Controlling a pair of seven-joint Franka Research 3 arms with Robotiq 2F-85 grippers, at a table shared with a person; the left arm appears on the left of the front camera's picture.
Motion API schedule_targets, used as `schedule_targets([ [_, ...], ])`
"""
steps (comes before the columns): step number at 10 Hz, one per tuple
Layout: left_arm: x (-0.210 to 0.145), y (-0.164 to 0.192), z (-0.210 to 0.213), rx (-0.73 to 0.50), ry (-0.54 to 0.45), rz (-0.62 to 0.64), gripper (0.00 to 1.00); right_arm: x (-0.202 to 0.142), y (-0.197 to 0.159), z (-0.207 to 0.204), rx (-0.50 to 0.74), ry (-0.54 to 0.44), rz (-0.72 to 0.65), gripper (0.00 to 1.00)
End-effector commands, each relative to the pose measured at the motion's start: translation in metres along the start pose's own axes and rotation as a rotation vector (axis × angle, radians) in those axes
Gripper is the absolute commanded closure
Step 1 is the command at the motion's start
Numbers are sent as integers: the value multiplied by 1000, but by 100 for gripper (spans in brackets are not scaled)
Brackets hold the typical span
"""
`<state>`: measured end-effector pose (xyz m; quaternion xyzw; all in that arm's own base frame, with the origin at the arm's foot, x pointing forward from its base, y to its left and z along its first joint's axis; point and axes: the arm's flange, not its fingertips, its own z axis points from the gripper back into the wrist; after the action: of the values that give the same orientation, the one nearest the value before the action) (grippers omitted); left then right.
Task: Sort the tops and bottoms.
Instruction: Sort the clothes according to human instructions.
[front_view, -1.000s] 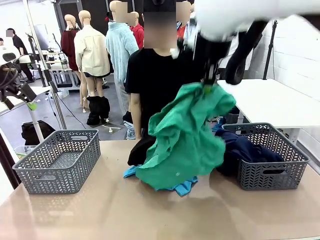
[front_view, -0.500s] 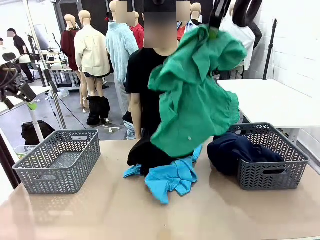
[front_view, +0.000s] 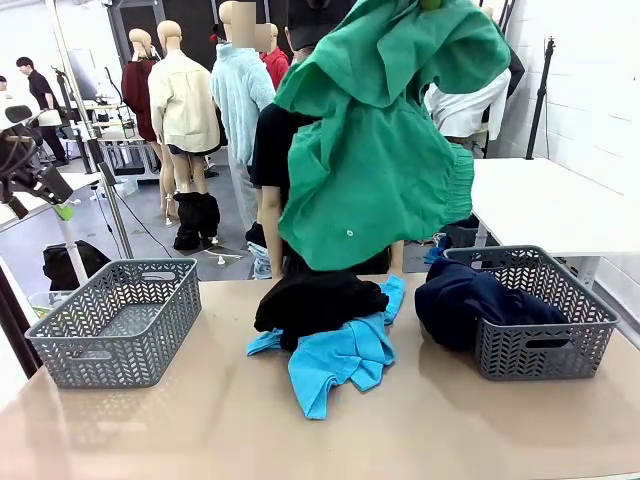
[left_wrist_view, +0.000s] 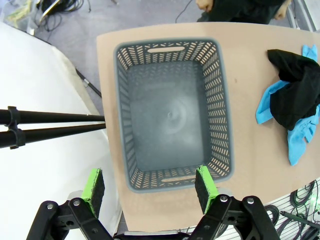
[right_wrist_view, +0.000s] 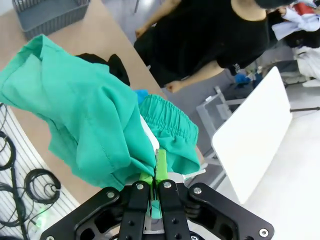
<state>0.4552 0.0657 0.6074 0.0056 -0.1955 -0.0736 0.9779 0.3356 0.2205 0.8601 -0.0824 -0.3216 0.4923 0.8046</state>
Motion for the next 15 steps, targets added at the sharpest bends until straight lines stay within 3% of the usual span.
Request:
schedule_targets([
  [1,3,0,1,-3,-6,17,6,-3,-1,-15,15,21,19,100],
  [15,3,0,1,-3,-6,17,6,-3,-1,-15,15,21,19,100],
])
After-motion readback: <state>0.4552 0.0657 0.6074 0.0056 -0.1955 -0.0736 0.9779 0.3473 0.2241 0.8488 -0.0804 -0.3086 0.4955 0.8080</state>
